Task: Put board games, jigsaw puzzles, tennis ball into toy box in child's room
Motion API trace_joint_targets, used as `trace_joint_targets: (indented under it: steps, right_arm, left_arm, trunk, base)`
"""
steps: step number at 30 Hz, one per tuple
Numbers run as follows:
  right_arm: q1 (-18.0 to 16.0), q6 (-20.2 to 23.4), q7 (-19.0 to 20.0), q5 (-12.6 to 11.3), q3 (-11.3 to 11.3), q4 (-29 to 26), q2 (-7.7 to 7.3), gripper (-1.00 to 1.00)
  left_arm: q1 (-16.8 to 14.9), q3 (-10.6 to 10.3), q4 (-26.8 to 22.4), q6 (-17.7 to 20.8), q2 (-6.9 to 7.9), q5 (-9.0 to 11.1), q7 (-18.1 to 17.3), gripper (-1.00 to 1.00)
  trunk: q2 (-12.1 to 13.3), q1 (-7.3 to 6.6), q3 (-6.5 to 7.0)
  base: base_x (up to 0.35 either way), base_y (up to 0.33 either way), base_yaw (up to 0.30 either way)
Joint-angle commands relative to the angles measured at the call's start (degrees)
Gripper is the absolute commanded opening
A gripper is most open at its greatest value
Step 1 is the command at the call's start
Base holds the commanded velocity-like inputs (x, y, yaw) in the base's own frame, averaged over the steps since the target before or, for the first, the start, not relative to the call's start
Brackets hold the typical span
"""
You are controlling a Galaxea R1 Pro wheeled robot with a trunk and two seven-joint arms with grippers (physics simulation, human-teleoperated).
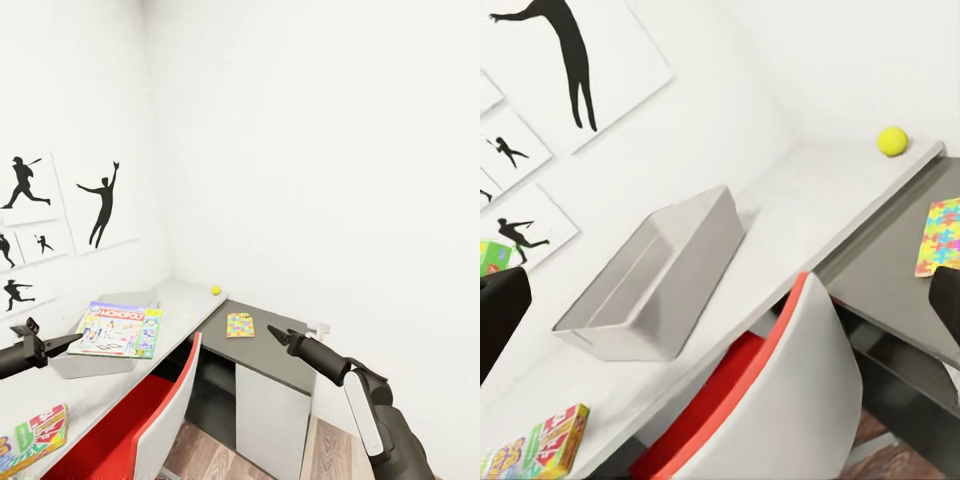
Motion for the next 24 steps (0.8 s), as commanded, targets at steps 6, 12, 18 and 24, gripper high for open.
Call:
trace_joint_targets:
  steps: [6,12,18,24]
  right_arm:
    - [0.0,0.5,0.1,-0.3,-0.1,0.1,0.05,1.00]
    - [0.0,0.4,0.1,-0.3,-0.1,0.3,0.12,1.00]
    - [0.0,0.4,0.1,-0.3,-0.2,0.3,0.11,1.00]
    - [0.0,0.4,0.1,-0.3,-0.2,0.3,0.08,1.00]
  left_arm:
    - [0.0,0.3,0.0,0.6,0.18,0.0,-0.2,-1.00]
    - [0.0,0.4,0.1,0.5,0.09,0.0,-0.2,-1.00]
    - [0.0,0.4,0.1,0.5,0.06,0.0,-0.2,-1.00]
    - [0.0,0.4,0.1,0.5,-0.01,-0.1,-0.2,-1.00]
  trunk:
    - [0.0,0.02,-0.03]
    - [0.0,0.02,-0.03]
    - [0.0,0.02,-0.03]
    - [0.0,0.02,-0.03]
  base:
    - [0.000,0.000,0.288]
    - [0.005,0.000,0.288]
    - [0.128,0.000,0.288]
    - [0.300,0.000,0.216]
